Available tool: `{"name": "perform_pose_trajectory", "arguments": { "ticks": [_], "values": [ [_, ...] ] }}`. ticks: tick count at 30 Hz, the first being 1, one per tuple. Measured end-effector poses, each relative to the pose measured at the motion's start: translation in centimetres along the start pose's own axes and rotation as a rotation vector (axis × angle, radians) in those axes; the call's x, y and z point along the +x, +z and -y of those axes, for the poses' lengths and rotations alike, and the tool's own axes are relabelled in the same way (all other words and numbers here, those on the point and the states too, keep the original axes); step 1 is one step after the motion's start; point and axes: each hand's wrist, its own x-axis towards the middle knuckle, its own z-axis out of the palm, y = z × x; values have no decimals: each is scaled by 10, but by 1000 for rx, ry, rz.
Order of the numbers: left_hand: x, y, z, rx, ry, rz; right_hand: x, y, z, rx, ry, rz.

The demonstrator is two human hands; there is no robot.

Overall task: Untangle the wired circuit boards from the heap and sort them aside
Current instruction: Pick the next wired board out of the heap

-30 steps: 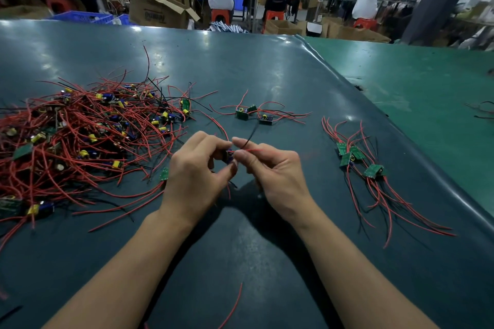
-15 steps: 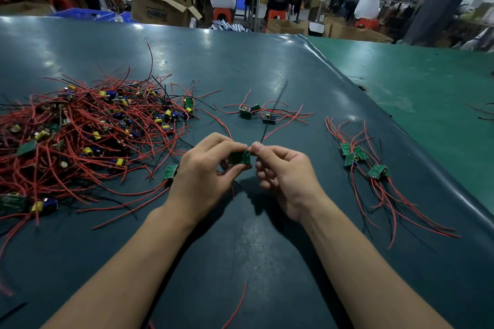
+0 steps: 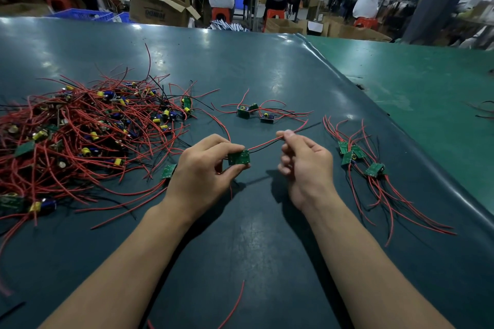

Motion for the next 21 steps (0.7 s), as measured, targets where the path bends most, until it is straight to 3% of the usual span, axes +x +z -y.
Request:
{"name": "perform_pose_trajectory", "arguments": {
  "ticks": [6, 13, 17, 21],
  "values": [
    [2, 4, -4, -14, 20, 5, 5, -5, 7, 156, -55, -147],
    [0, 2, 4, -18, -9, -33, 7, -9, 14, 399, 188, 49],
    [-2, 2, 7, -21, 12, -32, 8, -11, 13, 379, 180, -1],
    [-1, 3, 6, -24, 14, -19, 11, -16, 18, 515, 255, -4]
  ]
}}
